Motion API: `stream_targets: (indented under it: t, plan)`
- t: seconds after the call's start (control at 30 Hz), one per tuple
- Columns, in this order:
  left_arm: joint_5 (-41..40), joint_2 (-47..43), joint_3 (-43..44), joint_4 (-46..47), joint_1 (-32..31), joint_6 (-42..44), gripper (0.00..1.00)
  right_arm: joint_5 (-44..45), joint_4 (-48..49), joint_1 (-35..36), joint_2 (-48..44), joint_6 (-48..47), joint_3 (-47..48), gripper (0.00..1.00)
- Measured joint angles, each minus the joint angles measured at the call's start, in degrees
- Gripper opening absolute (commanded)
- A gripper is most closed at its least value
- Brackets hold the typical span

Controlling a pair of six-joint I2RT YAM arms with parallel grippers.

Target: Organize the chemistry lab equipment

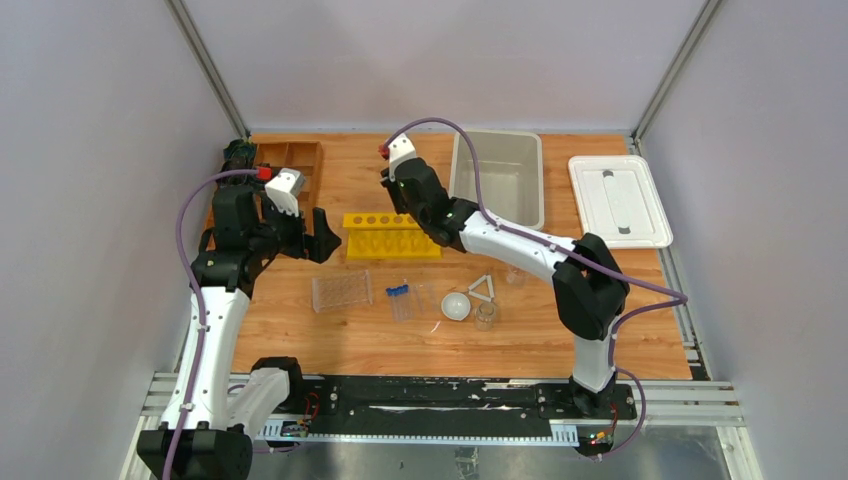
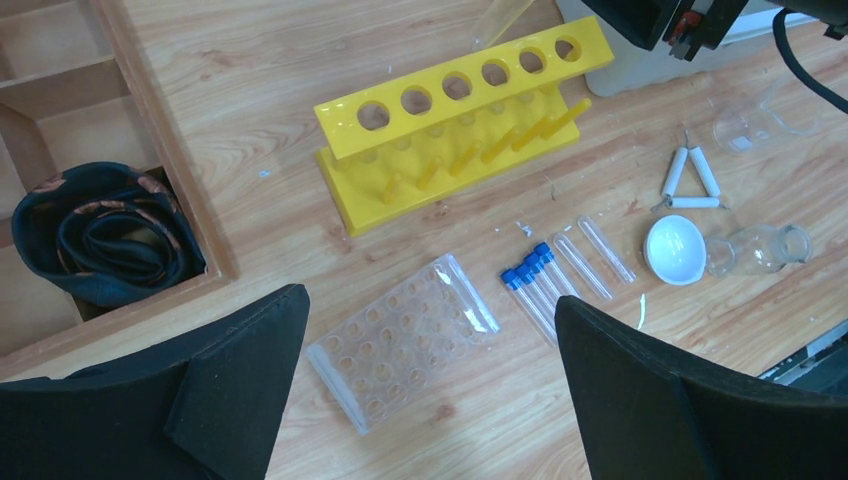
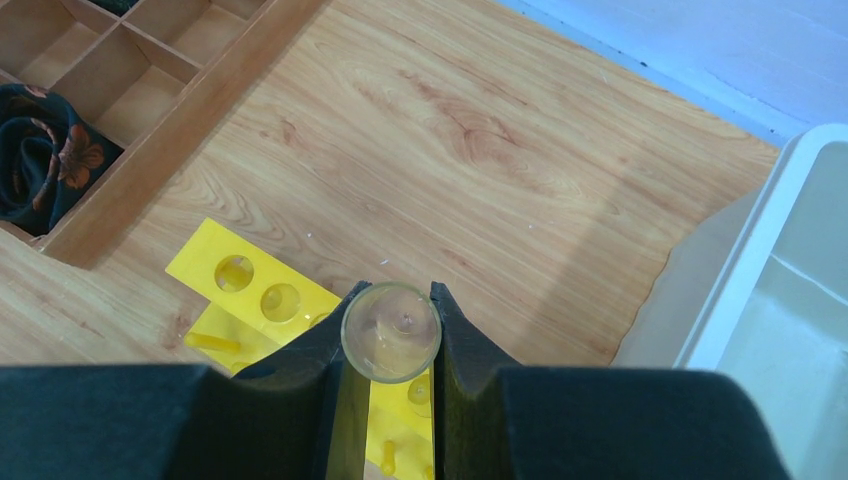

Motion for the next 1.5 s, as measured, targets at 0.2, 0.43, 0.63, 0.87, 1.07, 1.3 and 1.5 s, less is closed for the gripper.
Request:
stream_targets:
  t: [0.2, 0.43, 0.63, 0.87, 1.07, 1.3, 1.5]
  plan:
    - [-0.4, 0.0, 0.1, 0.0, 0.0, 0.5, 1.00, 0.0, 0.0, 0.0, 0.0, 0.4, -1.5, 0.00]
    - [-1.1, 0.0, 0.1, 0.0, 0.0, 0.5, 1.00, -0.2, 0.1, 0.0, -3.0, 0.3, -2.6, 0.00]
    - [-1.3, 0.0, 0.1, 0.0, 0.0, 0.5, 1.00, -1.9, 1.7, 0.0, -7.8, 1.0, -4.4, 0.00]
    - [-1.3, 0.0, 0.1, 0.0, 0.0, 0.5, 1.00, -3.1, 1.6, 0.0, -8.6, 2.3, -7.8, 0.00]
    - [-1.4, 0.0, 0.1, 0.0, 0.0, 0.6, 1.00, -3.5, 1.4, 0.0, -7.9, 2.9, -8.1, 0.00]
    - [-1.4, 0.0, 0.1, 0.0, 0.0, 0.7, 1.00, -3.9, 1.5, 0.0, -5.7, 3.2, -8.1, 0.00]
    - [-1.5, -0.1, 0.1, 0.0, 0.0, 0.9, 1.00, -4.0, 1.5, 0.0, -4.1, 3.2, -8.1, 0.00]
